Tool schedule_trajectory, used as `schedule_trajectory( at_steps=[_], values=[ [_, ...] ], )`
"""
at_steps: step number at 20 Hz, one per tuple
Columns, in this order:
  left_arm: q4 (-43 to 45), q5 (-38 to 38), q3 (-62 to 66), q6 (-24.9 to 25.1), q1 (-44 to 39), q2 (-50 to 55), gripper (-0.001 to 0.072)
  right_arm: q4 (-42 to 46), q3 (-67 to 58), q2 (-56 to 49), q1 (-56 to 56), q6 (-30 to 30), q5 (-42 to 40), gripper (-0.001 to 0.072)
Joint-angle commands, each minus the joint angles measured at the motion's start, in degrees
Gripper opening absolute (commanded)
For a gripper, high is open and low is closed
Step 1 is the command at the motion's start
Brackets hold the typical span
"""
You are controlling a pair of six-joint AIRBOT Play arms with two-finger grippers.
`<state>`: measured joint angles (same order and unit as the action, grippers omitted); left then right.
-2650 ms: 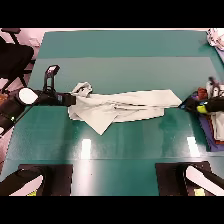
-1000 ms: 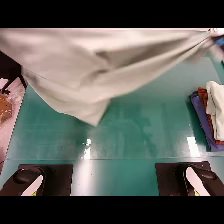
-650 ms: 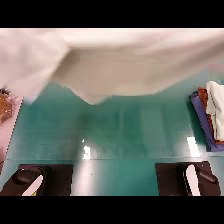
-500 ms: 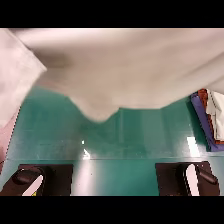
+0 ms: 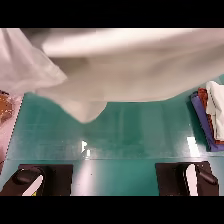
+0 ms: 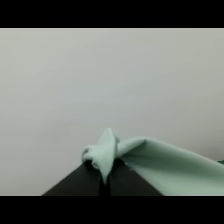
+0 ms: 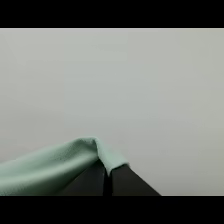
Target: Fold the shirts.
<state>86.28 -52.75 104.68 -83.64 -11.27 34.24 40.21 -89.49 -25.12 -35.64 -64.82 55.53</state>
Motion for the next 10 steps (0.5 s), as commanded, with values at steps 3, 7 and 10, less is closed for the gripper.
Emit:
schedule_trajectory(
  at_steps=[3, 7, 10],
  values=[
    [-7.8, 5.8, 0.1, 7.8, 0.0, 0.3, 0.0024, 0.0, 0.0, 2.8, 0.0, 4.5, -3.2, 0.0015],
    [-5.7, -2.4, -2.7, 7.6, 0.0, 5.4, 0.0024, -0.2, 8.4, 1.6, 0.0, 4.3, 0.3, 0.0013],
    [-4.4, -12.0, -7.6, 7.2, 0.0, 11.8, 0.0024, -0.2, 20.2, -0.3, 0.0, 1.1, 4.7, 0.0013]
  ],
)
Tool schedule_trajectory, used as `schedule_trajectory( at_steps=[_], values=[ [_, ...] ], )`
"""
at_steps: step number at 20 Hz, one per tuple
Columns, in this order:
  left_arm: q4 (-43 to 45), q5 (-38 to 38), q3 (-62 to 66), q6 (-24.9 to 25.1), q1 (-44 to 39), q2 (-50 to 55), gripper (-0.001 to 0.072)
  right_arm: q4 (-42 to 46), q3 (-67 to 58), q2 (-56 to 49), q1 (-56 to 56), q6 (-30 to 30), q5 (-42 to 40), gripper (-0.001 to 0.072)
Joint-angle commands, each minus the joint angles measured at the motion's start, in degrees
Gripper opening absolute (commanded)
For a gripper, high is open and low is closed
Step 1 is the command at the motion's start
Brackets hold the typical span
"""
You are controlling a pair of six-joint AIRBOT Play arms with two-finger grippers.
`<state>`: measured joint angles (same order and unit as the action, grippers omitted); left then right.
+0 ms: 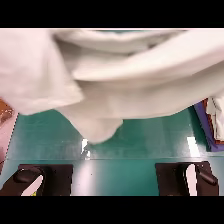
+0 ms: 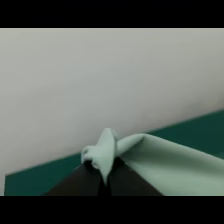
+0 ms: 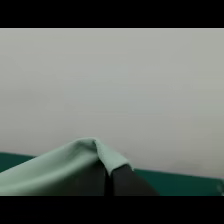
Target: Fold the shirts.
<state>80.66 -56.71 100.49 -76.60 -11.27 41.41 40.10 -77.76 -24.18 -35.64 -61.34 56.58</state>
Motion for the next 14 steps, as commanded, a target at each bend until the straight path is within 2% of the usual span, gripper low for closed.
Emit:
schedule_trajectory(
  at_steps=[1, 4, 6, 9, 12, 14],
  values=[
    [2.4, -9.2, -5.3, -0.7, 0.0, 6.6, 0.0024, -0.1, 11.8, -2.7, 0.0, -4.6, 5.0, 0.0013],
    [7.8, -9.3, -11.8, -4.9, 0.0, 11.8, 0.0024, 0.1, 18.0, -9.2, 2.0, -6.3, 8.8, 0.0013],
    [9.0, -7.5, -16.1, -5.8, 0.0, 15.7, 0.0024, 0.2, 20.9, -14.6, 5.6, -6.1, 8.4, 0.0013],
    [8.4, 2.7, -22.6, -5.9, 0.0, 22.1, 0.0024, 0.5, 24.7, -24.1, 13.0, -2.1, 3.1, 0.0013],
    [7.9, 15.5, -25.6, -5.9, 0.0, 30.4, 0.0025, 0.6, 26.5, -32.7, 19.5, -0.4, -6.9, 0.0013],
    [7.4, 20.0, -25.6, -5.9, 0.0, 35.5, 0.0024, 0.5, 26.8, -37.9, 22.4, -0.1, -11.3, 0.0013]
  ],
)
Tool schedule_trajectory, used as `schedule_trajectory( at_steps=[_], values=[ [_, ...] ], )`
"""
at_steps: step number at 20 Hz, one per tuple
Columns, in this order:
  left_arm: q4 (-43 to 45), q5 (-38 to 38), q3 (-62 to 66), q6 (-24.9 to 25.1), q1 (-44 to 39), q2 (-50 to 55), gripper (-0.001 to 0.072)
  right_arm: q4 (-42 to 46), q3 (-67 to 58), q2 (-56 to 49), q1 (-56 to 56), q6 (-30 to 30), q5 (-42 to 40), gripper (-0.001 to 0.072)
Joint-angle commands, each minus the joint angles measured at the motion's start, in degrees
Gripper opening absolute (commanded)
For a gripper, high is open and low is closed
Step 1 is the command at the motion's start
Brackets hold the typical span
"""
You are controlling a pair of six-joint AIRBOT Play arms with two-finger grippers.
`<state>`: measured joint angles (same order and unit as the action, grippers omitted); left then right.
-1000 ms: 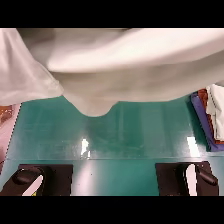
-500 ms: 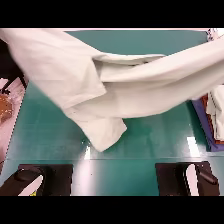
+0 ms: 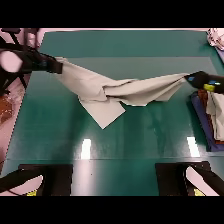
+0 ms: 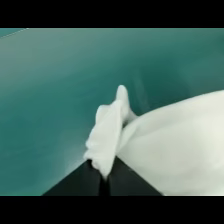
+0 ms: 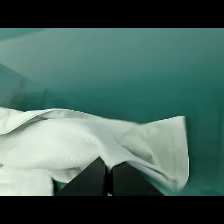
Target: Fold the shirts.
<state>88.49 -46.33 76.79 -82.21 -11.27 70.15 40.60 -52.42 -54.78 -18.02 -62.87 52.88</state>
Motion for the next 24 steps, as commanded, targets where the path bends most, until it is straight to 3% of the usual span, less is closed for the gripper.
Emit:
schedule_trajectory(
  at_steps=[1, 7, 11, 12, 13, 14, 15, 16, 19, 22, 24],
  values=[
    [-0.6, 11.1, -1.9, -0.3, 0.0, 9.2, 0.0024, 0.0, 1.4, -9.6, 5.7, 1.4, -8.4, 0.0014],
    [-0.8, 11.3, -1.9, -0.3, 0.0, 16.7, 0.0025, 0.0, 1.5, -20.1, 6.6, 1.4, -2.8, 0.0014],
    [-1.1, 10.6, -1.8, -0.5, 0.0, 16.7, 0.0025, 0.0, 1.4, -21.5, 6.6, 1.4, 0.3, 0.0014],
    [-2.0, 9.1, -1.7, -0.5, 0.0, 16.7, 0.0057, 0.1, 1.5, -21.0, 6.6, 1.4, 0.3, 0.0015],
    [-3.1, 7.0, -1.6, -0.7, 0.0, 16.7, 0.0463, 0.1, 1.4, -20.3, 6.6, 1.5, 0.2, 0.0019],
    [-3.9, 4.6, -1.3, -2.1, 0.0, 16.7, 0.0714, 0.1, 1.4, -19.3, 6.3, 1.5, 0.2, 0.0121],
    [-3.9, 2.0, -0.9, -2.9, 0.0, 16.2, 0.0665, 0.1, 1.4, -18.1, 5.7, 1.8, 0.2, 0.0402],
    [-3.9, 0.4, -0.9, -2.9, 0.0, 15.3, 0.0664, 0.1, 1.4, -16.6, 4.9, 2.0, 0.2, 0.0538],
    [-4.3, -2.5, -0.9, -4.3, 0.6, 8.7, 0.0665, 3.4, 1.5, -10.0, 0.7, 2.3, -0.5, 0.0537],
    [-11.5, -6.5, -0.9, -5.4, 3.8, -0.8, 0.0664, 8.2, 1.5, -2.6, -5.1, 2.3, -0.1, 0.0536],
    [-16.9, -14.4, -1.0, -5.2, 6.3, -5.4, 0.0665, 9.2, 1.5, 1.9, -9.0, 2.3, -0.2, 0.0535]
  ],
)
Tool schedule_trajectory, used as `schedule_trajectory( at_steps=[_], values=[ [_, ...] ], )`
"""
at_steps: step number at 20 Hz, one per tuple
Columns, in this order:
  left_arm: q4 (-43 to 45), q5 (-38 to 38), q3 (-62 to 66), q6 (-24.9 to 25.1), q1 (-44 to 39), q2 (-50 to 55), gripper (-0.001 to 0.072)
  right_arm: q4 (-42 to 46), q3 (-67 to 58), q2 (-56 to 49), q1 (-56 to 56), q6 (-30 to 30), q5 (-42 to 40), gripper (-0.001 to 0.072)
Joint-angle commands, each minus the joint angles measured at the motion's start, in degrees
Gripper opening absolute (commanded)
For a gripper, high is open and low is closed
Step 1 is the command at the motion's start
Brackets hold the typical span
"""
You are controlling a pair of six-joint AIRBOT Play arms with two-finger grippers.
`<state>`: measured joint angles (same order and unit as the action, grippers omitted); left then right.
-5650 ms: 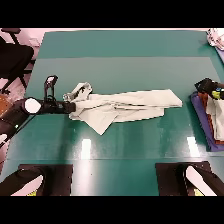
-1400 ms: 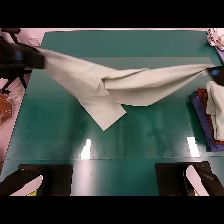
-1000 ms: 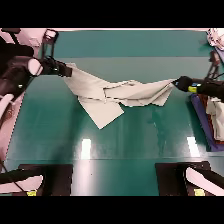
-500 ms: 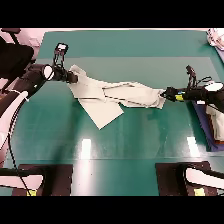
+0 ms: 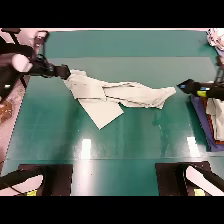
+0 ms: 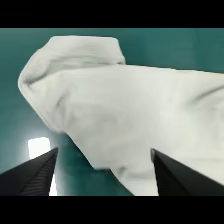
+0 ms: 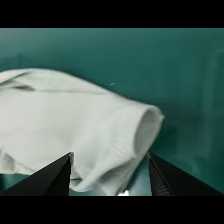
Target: Fold the shirts.
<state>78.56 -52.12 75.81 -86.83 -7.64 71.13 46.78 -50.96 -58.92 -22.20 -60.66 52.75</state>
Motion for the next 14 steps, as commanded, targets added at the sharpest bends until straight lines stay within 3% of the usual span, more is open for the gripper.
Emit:
schedule_trajectory(
  at_steps=[1, 3, 6, 9, 11, 14],
  values=[
    [-10.2, -13.9, 0.0, -0.5, 3.9, -7.7, 0.0665, 2.9, 0.0, 7.8, -6.7, 0.1, -0.1, 0.0535],
    [-17.2, -21.7, -2.2, 0.3, 5.3, -9.5, 0.0665, 2.8, 0.0, 10.9, -9.5, 0.1, -0.2, 0.0534],
    [-22.1, -20.2, -11.2, -0.5, 5.3, -12.2, 0.0665, 2.8, 0.0, 13.6, -11.1, 0.1, -0.3, 0.0533],
    [-25.0, -12.0, -24.1, -4.0, 5.3, -13.6, 0.0665, 2.5, 0.0, 14.0, -11.0, 0.1, -0.1, 0.0533],
    [-32.3, -2.5, -33.5, -3.5, 5.3, -13.6, 0.0665, 2.3, 0.0, 14.0, -11.0, 0.1, -0.1, 0.0532],
    [-44.6, 12.0, -42.4, 4.3, 5.1, -13.5, 0.0665, 2.2, 0.0, 14.0, -11.0, 0.1, 0.0, 0.0532]
  ],
)
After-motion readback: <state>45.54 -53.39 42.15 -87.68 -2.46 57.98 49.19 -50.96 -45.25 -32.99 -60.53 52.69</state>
